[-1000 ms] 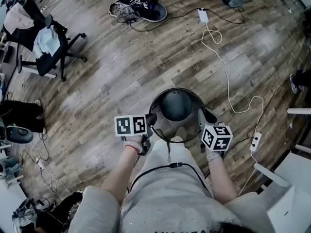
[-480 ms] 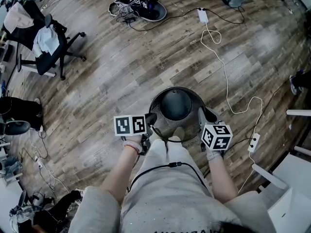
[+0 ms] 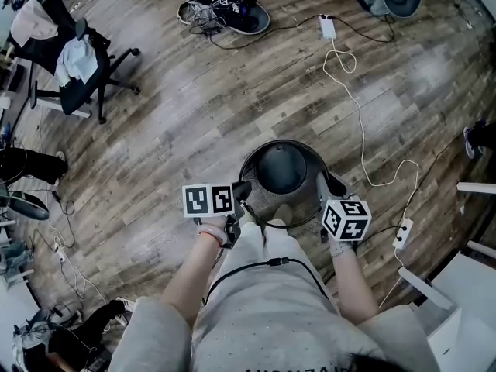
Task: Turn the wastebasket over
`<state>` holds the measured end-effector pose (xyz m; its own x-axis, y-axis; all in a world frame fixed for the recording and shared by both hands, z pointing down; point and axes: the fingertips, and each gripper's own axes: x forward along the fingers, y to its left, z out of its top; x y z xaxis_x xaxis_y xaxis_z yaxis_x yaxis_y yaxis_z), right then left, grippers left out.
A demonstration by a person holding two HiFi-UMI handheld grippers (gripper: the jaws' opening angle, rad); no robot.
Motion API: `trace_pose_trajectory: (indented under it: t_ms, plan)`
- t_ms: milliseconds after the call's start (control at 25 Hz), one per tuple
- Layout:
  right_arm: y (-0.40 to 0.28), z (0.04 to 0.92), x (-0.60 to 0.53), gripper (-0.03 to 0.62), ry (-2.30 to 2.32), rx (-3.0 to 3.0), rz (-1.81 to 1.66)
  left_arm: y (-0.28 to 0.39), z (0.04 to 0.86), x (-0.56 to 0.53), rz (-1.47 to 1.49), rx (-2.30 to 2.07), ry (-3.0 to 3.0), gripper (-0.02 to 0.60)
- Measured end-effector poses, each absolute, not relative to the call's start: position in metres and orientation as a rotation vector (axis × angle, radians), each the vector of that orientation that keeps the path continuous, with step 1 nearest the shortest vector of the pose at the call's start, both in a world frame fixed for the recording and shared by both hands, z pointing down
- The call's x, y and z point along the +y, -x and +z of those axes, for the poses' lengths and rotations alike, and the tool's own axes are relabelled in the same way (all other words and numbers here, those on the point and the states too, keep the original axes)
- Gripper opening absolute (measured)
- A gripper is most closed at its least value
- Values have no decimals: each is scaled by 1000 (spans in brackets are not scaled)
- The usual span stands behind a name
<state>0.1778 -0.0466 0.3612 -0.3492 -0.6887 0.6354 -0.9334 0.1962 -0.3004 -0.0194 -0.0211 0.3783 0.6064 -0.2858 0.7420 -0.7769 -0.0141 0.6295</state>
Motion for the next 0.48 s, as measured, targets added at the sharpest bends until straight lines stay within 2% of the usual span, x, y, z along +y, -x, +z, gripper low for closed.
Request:
trace_pose_trajectory:
  t_ms: [480]
  plan:
    - [-209, 354, -67, 28, -1549, -2135, 917, -12, 371, -46, 488, -914, -1623, 58]
